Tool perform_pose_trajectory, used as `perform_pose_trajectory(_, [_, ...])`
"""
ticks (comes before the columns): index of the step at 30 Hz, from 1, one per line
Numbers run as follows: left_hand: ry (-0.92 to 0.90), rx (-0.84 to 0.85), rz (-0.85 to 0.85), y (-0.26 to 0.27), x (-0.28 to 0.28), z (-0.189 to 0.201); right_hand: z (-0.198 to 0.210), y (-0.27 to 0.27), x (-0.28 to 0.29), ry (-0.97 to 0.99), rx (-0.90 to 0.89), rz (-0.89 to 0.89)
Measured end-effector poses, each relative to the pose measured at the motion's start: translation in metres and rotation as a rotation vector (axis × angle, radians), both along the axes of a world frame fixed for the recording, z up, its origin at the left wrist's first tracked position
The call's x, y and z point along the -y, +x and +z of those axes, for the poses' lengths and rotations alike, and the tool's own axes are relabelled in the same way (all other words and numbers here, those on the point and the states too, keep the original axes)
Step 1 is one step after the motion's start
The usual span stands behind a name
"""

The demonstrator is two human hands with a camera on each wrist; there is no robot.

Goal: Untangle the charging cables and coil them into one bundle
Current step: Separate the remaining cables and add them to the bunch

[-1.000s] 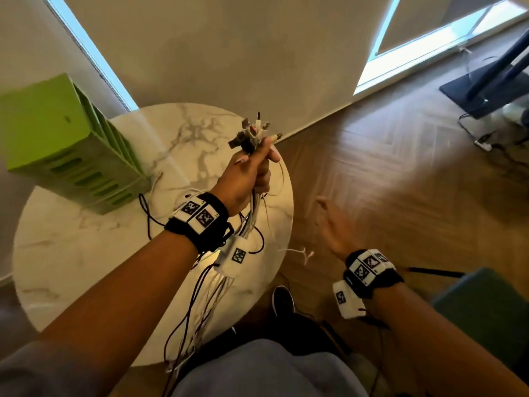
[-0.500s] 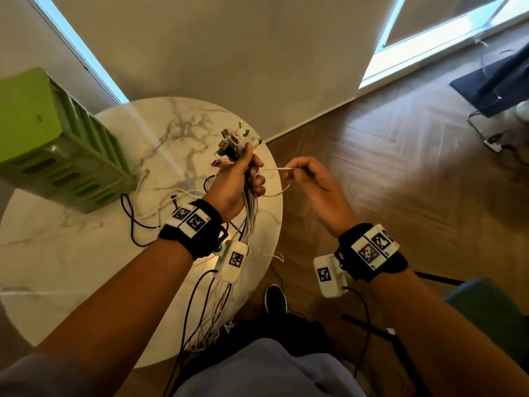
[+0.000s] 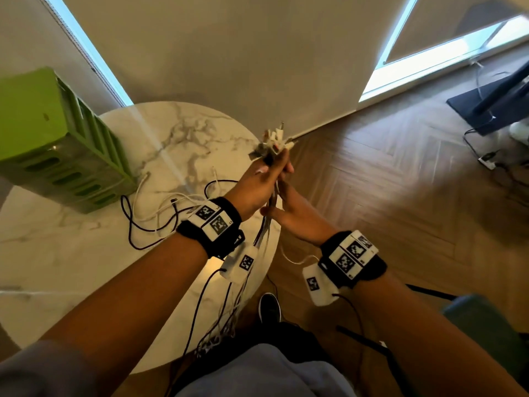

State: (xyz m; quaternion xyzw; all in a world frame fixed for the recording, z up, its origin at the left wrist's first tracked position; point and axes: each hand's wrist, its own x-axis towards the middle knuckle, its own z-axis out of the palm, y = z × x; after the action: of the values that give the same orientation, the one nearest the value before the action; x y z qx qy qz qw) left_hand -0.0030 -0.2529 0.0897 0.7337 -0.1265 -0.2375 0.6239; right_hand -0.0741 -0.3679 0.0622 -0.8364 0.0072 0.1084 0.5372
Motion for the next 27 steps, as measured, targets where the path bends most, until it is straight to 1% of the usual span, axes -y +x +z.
perform_pose_trajectory(1, [0.055, 0.119, -0.065, 0.000, 0.001, 0.003, 0.004, 0.003, -0.011, 0.086, -0.005, -0.048])
perform_pose_trajectory(3, [0.136, 0.364, -0.187, 0.004, -0.001, 0.013, 0.008, 0.004, -0.026, 0.329, 0.012, -0.163])
perform_pose_trajectory(4, [0.144, 0.434, -0.235, 0.008, -0.003, 0.018, 0.009, 0.004, -0.030, 0.446, 0.024, -0.210])
perform_pose_trajectory(5, [0.125, 0.435, -0.260, 0.011, -0.005, 0.023, 0.009, 0.002, -0.031, 0.548, 0.016, -0.242])
perform_pose_trajectory(6, [0.097, 0.376, -0.253, 0.014, -0.007, 0.029, 0.011, 0.002, -0.031, 0.617, -0.008, -0.255])
perform_pose_trajectory(8, [0.002, 0.157, -0.171, 0.019, -0.013, 0.037, 0.018, 0.001, -0.027, 0.668, -0.099, -0.230])
perform_pose_trajectory(10, [-0.128, -0.066, -0.162, 0.021, -0.015, 0.044, 0.026, 0.002, -0.021, 0.657, -0.222, -0.129])
perform_pose_trajectory(11, [-0.177, -0.144, -0.163, 0.021, -0.015, 0.046, 0.031, 0.002, -0.018, 0.623, -0.268, -0.067])
perform_pose_trajectory(12, [-0.171, -0.152, -0.150, 0.024, -0.016, 0.045, 0.035, 0.004, -0.016, 0.571, -0.295, -0.013])
perform_pose_trajectory(13, [-0.139, -0.099, -0.125, 0.023, -0.014, 0.046, 0.039, 0.005, -0.015, 0.520, -0.307, 0.021])
perform_pose_trajectory(15, [-0.002, 0.150, -0.101, 0.022, -0.007, 0.046, 0.040, 0.009, -0.013, 0.407, -0.283, 0.031])
perform_pose_trajectory(17, [0.121, 0.392, -0.128, 0.017, -0.002, 0.044, 0.038, 0.012, -0.009, 0.283, -0.203, -0.011])
perform_pose_trajectory(18, [0.099, 0.428, -0.139, 0.016, 0.001, 0.042, 0.037, 0.013, -0.006, 0.239, -0.171, -0.045])
perform_pose_trajectory(19, [0.034, 0.399, -0.160, 0.013, 0.003, 0.041, 0.037, 0.012, -0.002, 0.211, -0.154, -0.087])
perform_pose_trajectory(21, [-0.088, 0.269, -0.233, 0.011, 0.006, 0.039, 0.036, 0.006, 0.006, 0.218, -0.132, -0.195])
perform_pose_trajectory(23, [-0.149, 0.139, -0.293, 0.009, 0.009, 0.029, 0.036, -0.003, 0.013, 0.248, -0.096, -0.269])
perform_pose_trajectory(25, [-0.183, 0.008, -0.432, 0.007, 0.012, 0.006, 0.038, -0.009, 0.021, 0.286, -0.058, -0.310])
perform_pose_trajectory(26, [-0.198, -0.054, -0.533, 0.003, 0.014, -0.008, 0.041, -0.011, 0.024, 0.309, -0.054, -0.326])
perform_pose_trajectory(27, [-0.171, -0.098, -0.644, 0.000, 0.018, -0.025, 0.046, -0.013, 0.027, 0.343, -0.057, -0.332])
